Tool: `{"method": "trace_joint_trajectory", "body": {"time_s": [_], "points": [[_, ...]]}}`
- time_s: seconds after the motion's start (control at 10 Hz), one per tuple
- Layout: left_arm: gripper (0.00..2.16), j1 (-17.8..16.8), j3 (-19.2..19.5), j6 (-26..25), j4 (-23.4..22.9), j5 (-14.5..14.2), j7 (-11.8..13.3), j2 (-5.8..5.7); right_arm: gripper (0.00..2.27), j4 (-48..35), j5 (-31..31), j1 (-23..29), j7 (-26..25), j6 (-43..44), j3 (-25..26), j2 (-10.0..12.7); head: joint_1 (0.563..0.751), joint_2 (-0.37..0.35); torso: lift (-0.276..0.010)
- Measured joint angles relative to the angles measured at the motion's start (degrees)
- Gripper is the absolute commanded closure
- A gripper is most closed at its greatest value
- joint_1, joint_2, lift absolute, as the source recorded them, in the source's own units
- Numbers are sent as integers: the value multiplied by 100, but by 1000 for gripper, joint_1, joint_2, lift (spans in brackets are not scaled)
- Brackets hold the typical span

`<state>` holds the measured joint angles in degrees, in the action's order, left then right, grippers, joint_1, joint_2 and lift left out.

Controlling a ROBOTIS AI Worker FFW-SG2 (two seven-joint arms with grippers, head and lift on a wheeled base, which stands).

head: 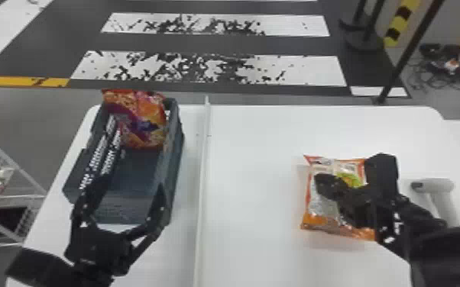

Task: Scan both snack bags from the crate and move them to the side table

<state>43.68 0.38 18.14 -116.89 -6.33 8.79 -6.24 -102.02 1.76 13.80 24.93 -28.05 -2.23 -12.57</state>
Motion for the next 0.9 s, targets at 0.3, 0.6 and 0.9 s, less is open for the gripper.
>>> {"method": "trace_joint_trajectory", "body": {"time_s": [0.3,0.6,0.9], "points": [[80,-7,1,0,7,0,0,0,2246,55,-3,60,326,216,160,-165,695,-5,-75],[80,-9,-2,0,17,0,0,0,2250,99,0,91,509,351,285,-297,695,-24,-75],[80,-9,-2,0,18,0,0,0,2250,59,-42,169,522,446,367,-350,695,-40,-75]]}}
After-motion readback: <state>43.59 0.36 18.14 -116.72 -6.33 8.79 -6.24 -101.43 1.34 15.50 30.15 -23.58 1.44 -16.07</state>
